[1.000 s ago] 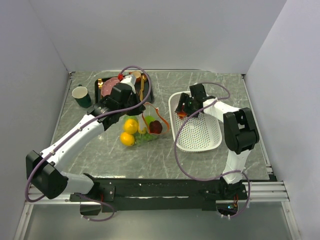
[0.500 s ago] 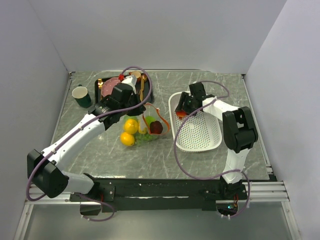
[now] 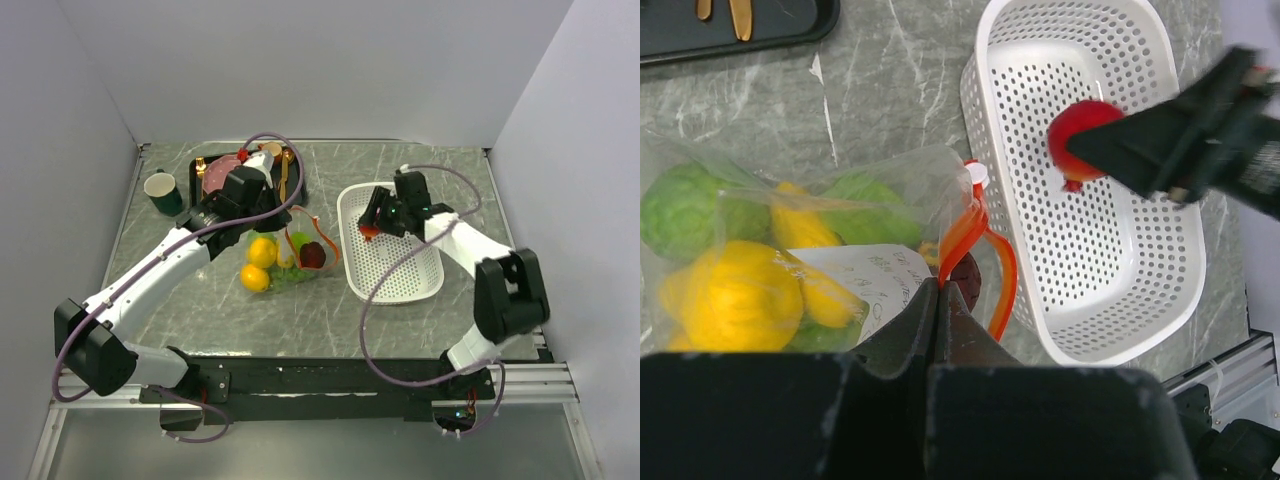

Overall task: Place the food in the zip-top bag and seal the zipper
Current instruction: Pick up the fake fruit from the bin, then place the fake fruit in the zipper food storage bag.

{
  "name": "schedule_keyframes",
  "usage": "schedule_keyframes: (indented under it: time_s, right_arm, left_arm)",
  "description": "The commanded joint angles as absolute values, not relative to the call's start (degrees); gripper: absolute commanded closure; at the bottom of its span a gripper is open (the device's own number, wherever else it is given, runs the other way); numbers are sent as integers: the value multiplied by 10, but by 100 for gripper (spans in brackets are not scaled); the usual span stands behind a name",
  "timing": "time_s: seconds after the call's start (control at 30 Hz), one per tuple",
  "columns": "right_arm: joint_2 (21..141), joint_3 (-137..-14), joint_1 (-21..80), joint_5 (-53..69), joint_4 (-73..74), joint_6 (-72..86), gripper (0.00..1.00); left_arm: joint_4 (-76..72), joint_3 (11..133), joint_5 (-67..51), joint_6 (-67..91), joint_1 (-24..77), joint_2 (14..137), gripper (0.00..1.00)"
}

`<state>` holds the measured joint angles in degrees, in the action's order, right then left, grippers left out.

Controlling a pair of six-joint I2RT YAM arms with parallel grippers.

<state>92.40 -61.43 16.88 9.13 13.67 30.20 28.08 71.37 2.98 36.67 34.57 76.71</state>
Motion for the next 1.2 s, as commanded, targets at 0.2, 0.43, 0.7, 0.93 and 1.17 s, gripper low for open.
schedule_keyframes:
  time_s: [0.2, 0.43, 0.7, 0.93, 1.17]
  right_arm:
    - [802, -607, 271, 158, 95, 341, 59]
    - [810, -623, 332, 164, 85, 360, 59]
    - [842, -660, 371, 154, 112, 339, 58]
    - [909, -706, 398, 162, 128, 345, 46]
    - [875, -688, 398, 137, 116, 319, 5]
  left_arm:
    - [265, 729, 14, 359, 344, 764, 99]
    - [265, 719, 16, 363, 344, 753, 99]
    - [261, 716, 19, 365, 344, 740, 99]
    - [270, 718, 23, 364, 344, 736, 99]
    - [281, 716, 40, 362, 344, 719, 99]
